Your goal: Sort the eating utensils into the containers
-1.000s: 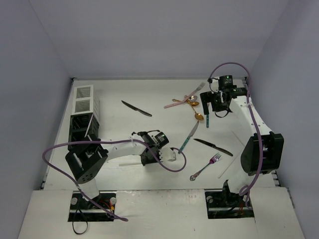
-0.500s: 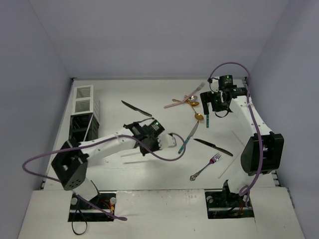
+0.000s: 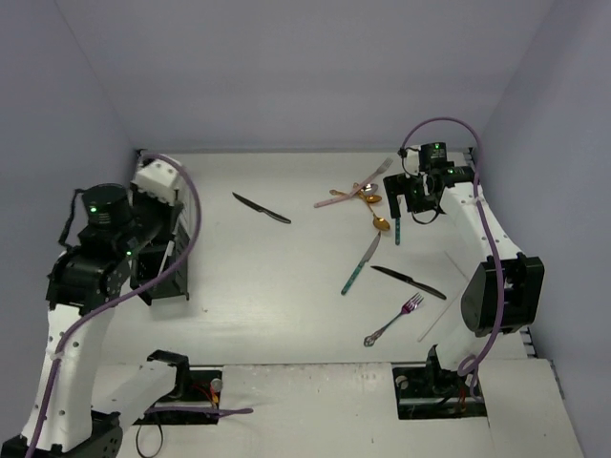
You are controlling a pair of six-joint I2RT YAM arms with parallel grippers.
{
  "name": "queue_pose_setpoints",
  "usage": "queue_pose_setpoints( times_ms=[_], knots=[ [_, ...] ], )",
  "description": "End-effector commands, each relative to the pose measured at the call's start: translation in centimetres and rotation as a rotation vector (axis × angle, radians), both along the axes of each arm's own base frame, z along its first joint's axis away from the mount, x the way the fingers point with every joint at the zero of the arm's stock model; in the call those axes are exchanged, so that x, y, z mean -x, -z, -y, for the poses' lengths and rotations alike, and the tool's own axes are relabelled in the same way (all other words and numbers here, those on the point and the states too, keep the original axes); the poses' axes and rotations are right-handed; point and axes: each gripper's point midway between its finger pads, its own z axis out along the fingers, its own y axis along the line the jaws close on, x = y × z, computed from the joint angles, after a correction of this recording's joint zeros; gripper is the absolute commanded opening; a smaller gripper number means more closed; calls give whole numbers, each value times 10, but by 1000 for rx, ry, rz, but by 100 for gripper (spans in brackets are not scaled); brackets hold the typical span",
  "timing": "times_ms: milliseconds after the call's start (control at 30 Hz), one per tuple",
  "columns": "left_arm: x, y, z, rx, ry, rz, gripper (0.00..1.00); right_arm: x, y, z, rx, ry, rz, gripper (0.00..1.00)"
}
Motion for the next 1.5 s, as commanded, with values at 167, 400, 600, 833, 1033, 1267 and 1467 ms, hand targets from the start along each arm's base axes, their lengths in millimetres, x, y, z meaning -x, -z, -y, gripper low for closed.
queue_pose_setpoints(
  times_ms=[167,400,600,833,1033,1267,1467],
  knots=[
    [-3,3,-102,178,-429,168,0,-11,-12,-11,-16,-24,28,100],
    [-20,19,-113,249,-426,203,0,-9,-10,-11,-13,-29,21,100],
    [-34,42,-109,243,-346,227,0,-8,-7,-13,-13,-34,10,100],
    [-45,72,-130,185,-383,240,0,-8,-7,-14,-12,-40,9,100],
    [-49,104,-143,143,-410,179,2,-6,-10,-14,-12,-49,18,100],
    [-43,108,-134,144,-353,139,68,-4,-16,-16,-25,-60,30,100],
    [-37,94,-123,114,-280,133,71,9,-22,-9,18,-95,31,100]
  ],
)
